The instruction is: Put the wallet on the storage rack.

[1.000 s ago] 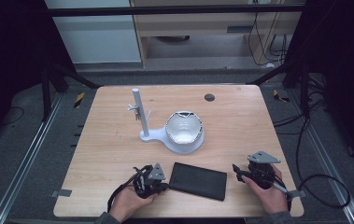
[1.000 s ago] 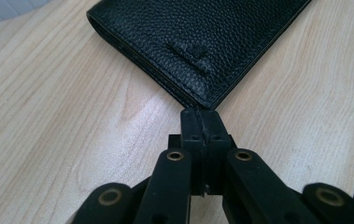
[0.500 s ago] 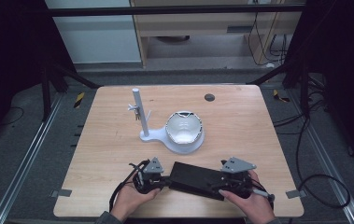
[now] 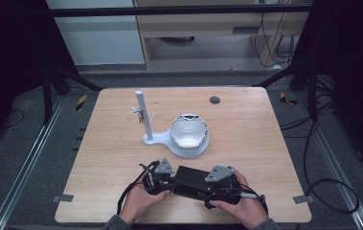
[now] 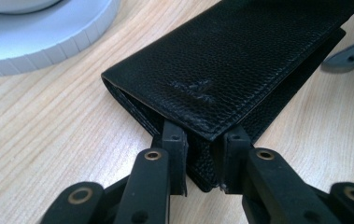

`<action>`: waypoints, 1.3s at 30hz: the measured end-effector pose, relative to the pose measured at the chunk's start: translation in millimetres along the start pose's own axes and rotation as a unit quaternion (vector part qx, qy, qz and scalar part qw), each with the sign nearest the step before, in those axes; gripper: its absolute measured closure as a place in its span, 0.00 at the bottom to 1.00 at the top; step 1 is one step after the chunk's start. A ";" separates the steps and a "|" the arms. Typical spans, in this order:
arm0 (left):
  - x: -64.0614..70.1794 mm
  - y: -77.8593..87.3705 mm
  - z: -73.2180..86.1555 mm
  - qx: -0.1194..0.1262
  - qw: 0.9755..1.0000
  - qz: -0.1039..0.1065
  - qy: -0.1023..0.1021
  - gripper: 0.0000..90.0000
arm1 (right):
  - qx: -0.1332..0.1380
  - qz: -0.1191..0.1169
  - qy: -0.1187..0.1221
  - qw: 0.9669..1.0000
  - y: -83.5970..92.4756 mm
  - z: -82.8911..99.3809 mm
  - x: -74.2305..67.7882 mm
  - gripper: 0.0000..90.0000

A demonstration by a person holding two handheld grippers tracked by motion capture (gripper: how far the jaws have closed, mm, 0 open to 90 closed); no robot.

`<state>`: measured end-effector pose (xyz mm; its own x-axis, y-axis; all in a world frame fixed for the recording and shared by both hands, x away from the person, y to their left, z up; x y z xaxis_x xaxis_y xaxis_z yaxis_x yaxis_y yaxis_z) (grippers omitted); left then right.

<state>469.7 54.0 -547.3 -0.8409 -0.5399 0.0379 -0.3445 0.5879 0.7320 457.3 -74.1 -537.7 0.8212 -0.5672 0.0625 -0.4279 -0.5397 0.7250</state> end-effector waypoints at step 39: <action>-2.7 5.6 -17.2 0.009 1.000 0.002 -0.001 0.84 | -0.043 0.019 0.016 0.999 -13.4 5.8 13.4 0.36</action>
<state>477.2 48.5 -531.5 -0.8435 -0.5356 0.0397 -0.3480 0.6013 0.7193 471.8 -78.1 -550.6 0.8172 -0.5652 0.1130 -0.4267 -0.4613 0.7779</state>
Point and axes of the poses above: each handheld gripper's, and its own axes: y roughly backward along the jaws, z roughly out of its underside, x roughly to its right, the point moved 10 cm from there along -y, roughly forward along the jaws, and after that the axes turned 5 degrees about -z, right-handed, at the moved point
